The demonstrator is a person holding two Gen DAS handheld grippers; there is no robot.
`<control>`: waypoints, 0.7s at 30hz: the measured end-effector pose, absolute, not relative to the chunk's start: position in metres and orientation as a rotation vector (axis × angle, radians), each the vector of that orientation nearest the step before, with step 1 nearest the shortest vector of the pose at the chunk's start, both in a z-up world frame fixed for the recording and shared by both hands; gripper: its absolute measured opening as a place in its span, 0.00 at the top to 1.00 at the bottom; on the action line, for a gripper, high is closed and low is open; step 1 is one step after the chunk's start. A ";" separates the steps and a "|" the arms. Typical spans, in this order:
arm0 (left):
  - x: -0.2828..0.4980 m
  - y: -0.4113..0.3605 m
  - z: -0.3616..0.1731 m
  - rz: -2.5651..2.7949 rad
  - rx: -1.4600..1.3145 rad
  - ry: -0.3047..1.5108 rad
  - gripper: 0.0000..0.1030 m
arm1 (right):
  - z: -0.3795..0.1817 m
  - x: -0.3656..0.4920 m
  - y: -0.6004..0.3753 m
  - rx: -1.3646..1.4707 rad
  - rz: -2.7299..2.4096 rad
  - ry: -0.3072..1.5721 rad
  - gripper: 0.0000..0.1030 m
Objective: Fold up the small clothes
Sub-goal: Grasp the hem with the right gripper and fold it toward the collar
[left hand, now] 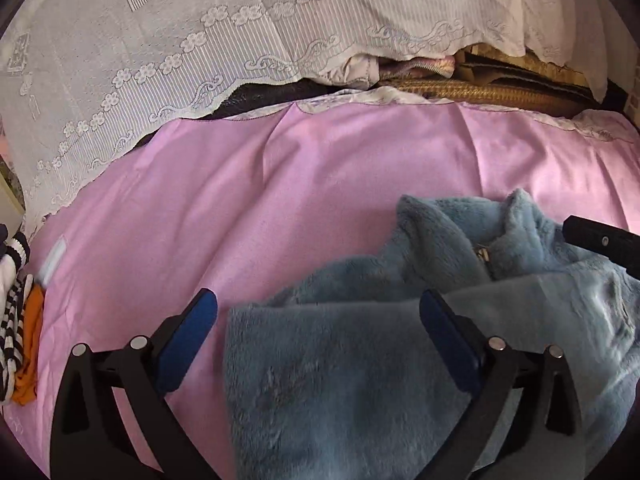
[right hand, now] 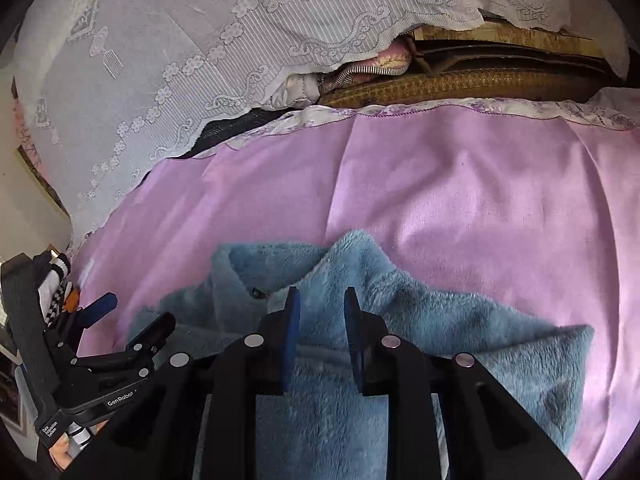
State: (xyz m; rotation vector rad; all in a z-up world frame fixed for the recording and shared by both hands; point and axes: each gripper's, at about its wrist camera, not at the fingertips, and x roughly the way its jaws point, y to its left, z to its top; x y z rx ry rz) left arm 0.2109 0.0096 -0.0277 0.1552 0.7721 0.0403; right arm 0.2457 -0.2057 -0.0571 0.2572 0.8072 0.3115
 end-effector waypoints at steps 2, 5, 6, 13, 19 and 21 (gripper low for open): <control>0.188 0.012 -0.026 0.025 0.137 0.752 0.04 | -0.053 0.223 -0.207 0.233 0.331 0.795 0.71; 0.162 0.014 -0.031 0.018 0.149 0.750 0.04 | -0.060 0.198 -0.208 0.175 0.337 0.812 0.59; 0.156 0.014 -0.033 0.023 0.164 0.750 0.04 | -0.065 0.189 -0.209 0.161 0.333 0.825 0.59; 0.134 0.034 -0.057 0.115 0.197 0.804 0.04 | -0.083 0.172 -0.248 0.241 0.284 0.823 0.70; 0.104 0.040 -0.038 0.099 0.152 0.744 0.04 | -0.066 0.139 -0.253 0.224 0.286 0.746 0.57; 0.100 0.033 -0.036 0.099 0.183 0.728 0.04 | -0.069 0.140 -0.249 0.204 0.284 0.756 0.57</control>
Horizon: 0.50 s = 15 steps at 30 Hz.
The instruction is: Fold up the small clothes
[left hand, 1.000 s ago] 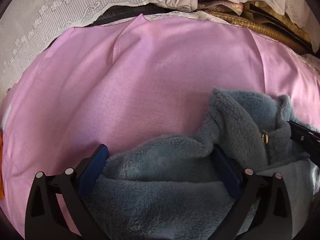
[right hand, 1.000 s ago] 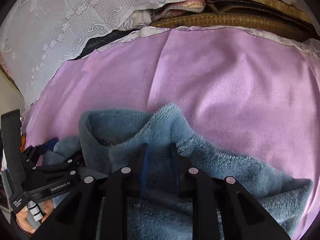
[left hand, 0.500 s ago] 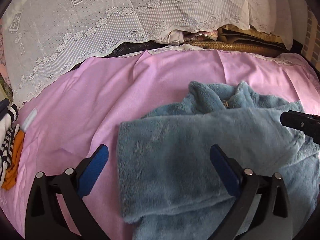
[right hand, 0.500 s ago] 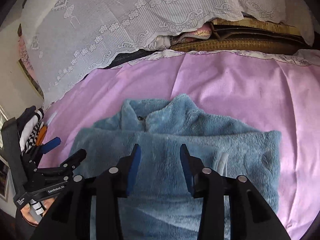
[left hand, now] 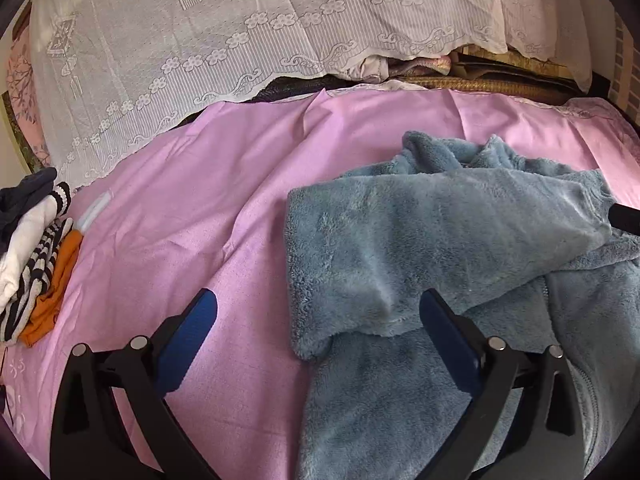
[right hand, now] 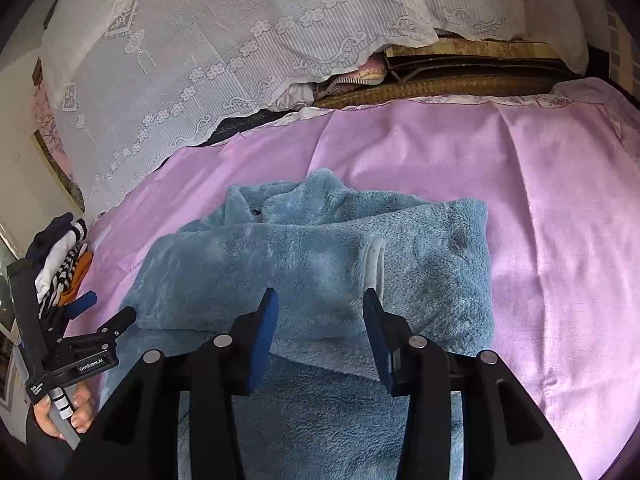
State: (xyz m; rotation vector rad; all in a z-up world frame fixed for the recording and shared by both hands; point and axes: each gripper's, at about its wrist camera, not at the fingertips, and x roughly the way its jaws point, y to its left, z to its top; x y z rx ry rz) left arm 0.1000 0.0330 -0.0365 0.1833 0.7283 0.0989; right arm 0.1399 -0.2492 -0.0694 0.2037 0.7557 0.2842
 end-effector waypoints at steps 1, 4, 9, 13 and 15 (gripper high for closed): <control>0.099 0.030 -0.038 0.107 0.198 0.724 0.04 | -0.074 0.143 -0.249 0.197 0.271 0.767 0.57; 0.104 0.031 -0.047 0.127 0.213 0.750 0.04 | -0.088 0.151 -0.254 0.212 0.252 0.812 0.57; 0.107 0.036 -0.051 0.133 0.187 0.769 0.04 | -0.087 0.143 -0.255 0.218 0.252 0.803 0.56; 0.098 0.033 -0.045 0.127 0.200 0.736 0.04 | -0.080 0.122 -0.257 0.227 0.274 0.781 0.56; 0.092 0.032 -0.041 0.110 0.195 0.729 0.04 | -0.077 0.109 -0.257 0.223 0.288 0.773 0.54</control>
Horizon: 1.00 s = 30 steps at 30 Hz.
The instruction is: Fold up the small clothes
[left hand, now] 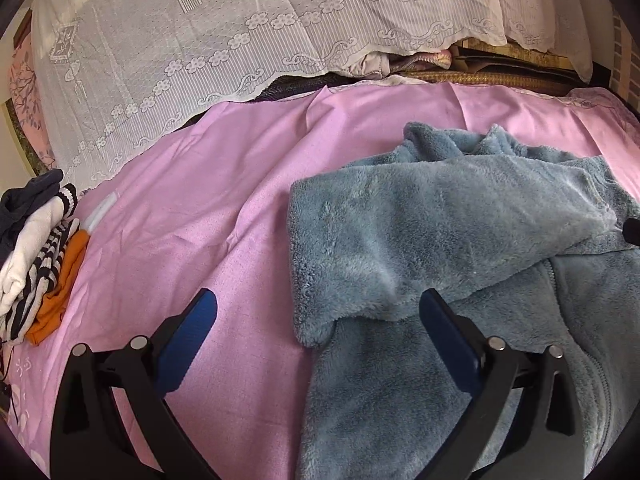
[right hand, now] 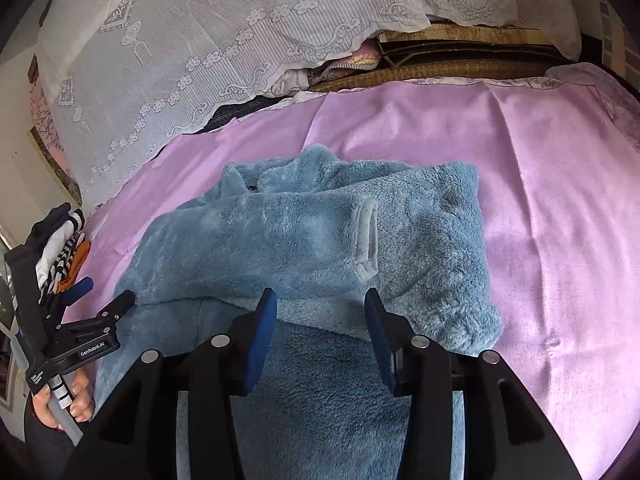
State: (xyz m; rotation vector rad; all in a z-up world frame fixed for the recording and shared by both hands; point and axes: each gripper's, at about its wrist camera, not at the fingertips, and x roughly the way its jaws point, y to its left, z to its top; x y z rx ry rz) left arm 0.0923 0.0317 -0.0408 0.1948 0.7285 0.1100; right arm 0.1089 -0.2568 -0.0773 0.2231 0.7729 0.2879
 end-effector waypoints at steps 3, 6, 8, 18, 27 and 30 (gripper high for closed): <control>0.080 0.030 -0.036 0.076 0.186 0.726 0.04 | -0.079 0.092 -0.253 0.205 0.311 0.783 0.50; 0.064 0.028 -0.038 0.053 0.190 0.732 0.04 | -0.083 0.076 -0.249 0.181 0.330 0.799 0.50; 0.053 0.026 -0.040 0.046 0.198 0.738 0.04 | -0.084 0.065 -0.249 0.176 0.343 0.803 0.49; -0.004 0.019 -0.067 0.006 0.278 0.800 0.05 | -0.093 0.008 -0.243 0.075 0.363 0.821 0.39; -0.055 0.053 -0.056 -0.133 0.130 0.823 0.05 | -0.081 -0.038 -0.272 0.096 0.361 0.780 0.36; -0.070 0.066 -0.060 -0.192 0.091 0.860 0.05 | -0.080 -0.051 -0.291 0.110 0.325 0.787 0.36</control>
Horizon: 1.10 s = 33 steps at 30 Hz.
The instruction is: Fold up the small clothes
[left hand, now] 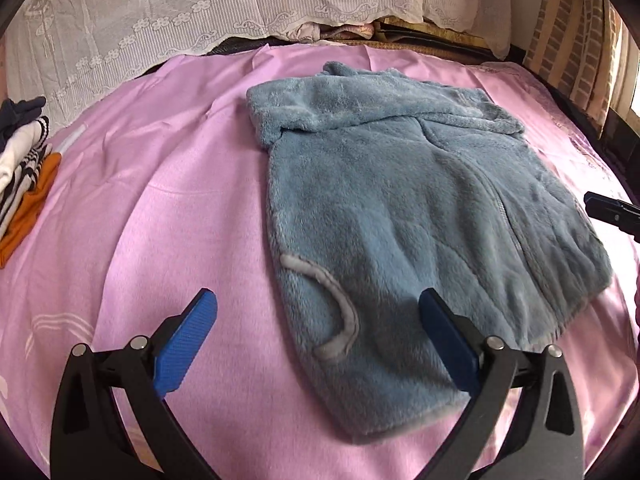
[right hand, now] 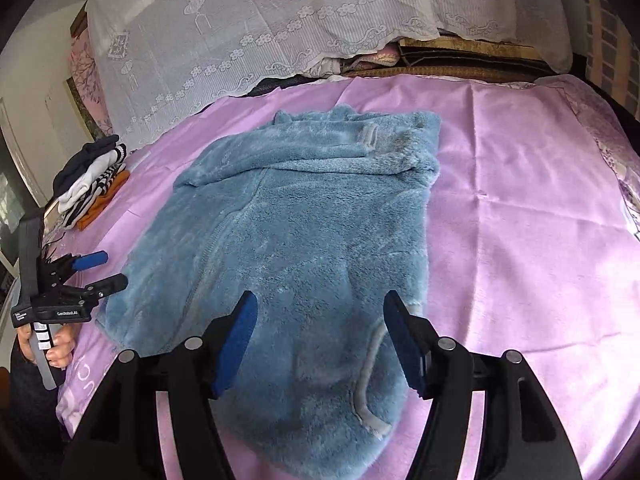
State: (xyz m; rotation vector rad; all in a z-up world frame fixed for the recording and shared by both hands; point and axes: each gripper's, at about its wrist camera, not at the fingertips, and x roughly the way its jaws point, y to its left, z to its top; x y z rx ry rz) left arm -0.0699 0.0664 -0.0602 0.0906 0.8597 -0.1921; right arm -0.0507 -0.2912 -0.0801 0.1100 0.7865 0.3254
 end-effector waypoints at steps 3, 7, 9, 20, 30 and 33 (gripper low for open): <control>-0.080 0.067 -0.063 -0.248 0.083 0.881 0.05 | -0.087 -0.061 -0.304 0.135 0.311 0.814 0.36; -0.087 0.063 -0.069 -0.317 0.060 0.902 0.05 | -0.095 -0.074 -0.308 0.151 0.308 0.832 0.36; -0.088 0.062 -0.075 -0.347 0.028 0.931 0.05 | -0.099 -0.081 -0.309 0.168 0.318 0.845 0.36; -0.093 0.052 -0.080 -0.417 -0.012 0.932 0.07 | -0.109 -0.100 -0.315 0.229 0.326 0.857 0.36; -0.094 0.060 -0.081 -0.439 -0.053 0.940 0.22 | -0.112 -0.102 -0.307 0.219 0.377 0.872 0.37; -0.096 0.064 -0.082 -0.451 -0.068 0.942 0.22 | -0.113 -0.102 -0.309 0.243 0.387 0.878 0.37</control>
